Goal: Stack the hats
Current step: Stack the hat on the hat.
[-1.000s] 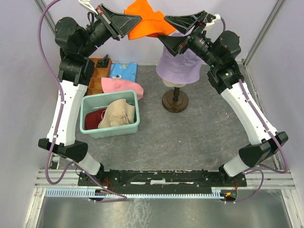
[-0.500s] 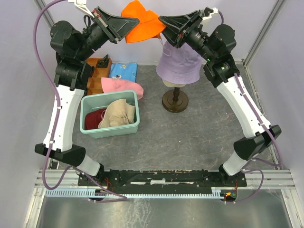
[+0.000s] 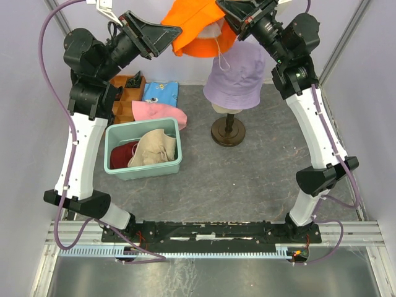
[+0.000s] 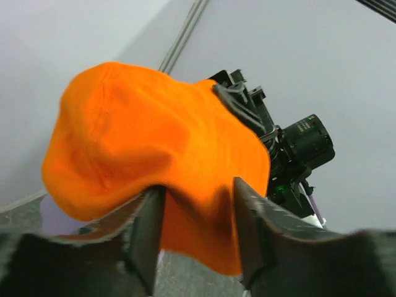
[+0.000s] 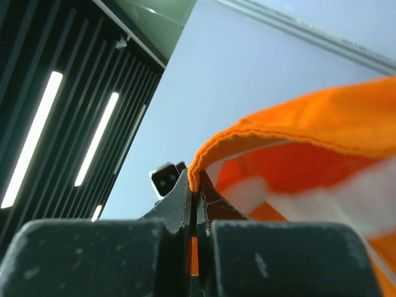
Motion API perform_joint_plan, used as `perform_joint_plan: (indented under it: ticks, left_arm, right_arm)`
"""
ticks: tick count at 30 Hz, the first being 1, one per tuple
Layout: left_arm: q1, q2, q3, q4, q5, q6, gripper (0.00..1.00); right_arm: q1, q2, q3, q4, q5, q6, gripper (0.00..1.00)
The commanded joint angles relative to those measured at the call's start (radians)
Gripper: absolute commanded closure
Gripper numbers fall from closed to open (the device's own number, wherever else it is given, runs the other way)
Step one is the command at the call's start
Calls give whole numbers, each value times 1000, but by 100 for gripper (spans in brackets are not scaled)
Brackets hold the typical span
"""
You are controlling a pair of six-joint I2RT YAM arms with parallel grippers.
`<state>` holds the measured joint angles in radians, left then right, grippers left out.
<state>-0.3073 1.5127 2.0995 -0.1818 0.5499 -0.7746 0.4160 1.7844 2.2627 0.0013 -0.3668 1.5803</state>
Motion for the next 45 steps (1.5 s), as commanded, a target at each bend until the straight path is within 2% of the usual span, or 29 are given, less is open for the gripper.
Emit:
perform_joint_plan:
  ticks: [1, 3, 7, 12, 18, 21, 27, 31, 36, 45]
  left_arm:
    - [26, -7, 14, -61, -41, 99, 36]
    - [27, -30, -14, -79, -69, 121, 20]
    - [28, -76, -90, -105, -101, 144, 11]
    - [28, -145, -236, -63, -111, 67, 9]
    - [27, -288, -514, 79, -151, -66, 9]
    - [27, -324, -600, 166, -160, -105, 9]
    - [24, -288, -577, 172, -159, -66, 9]
    - [26, -274, -579, 179, -157, -65, 9]
    - [25, -272, -578, 159, -164, -37, 9]
    - [25, -259, -572, 143, -171, -8, 9]
  right_arm:
    - [-36, 44, 66, 131, 55, -9, 100]
    - [-41, 82, 88, 191, 67, 16, 100]
    - [-44, 171, 168, 293, 104, 46, 100]
    - [-45, 269, 271, 357, 144, 82, 100]
    - [-49, 294, 269, 447, 208, 40, 100]
    - [-49, 315, 296, 482, 250, 5, 100]
    - [-51, 393, 423, 523, 286, -27, 100]
    - [-65, 385, 408, 545, 252, -118, 100]
    - [-92, 338, 343, 469, 177, -269, 100]
    - [-127, 385, 298, 436, 128, -251, 100]
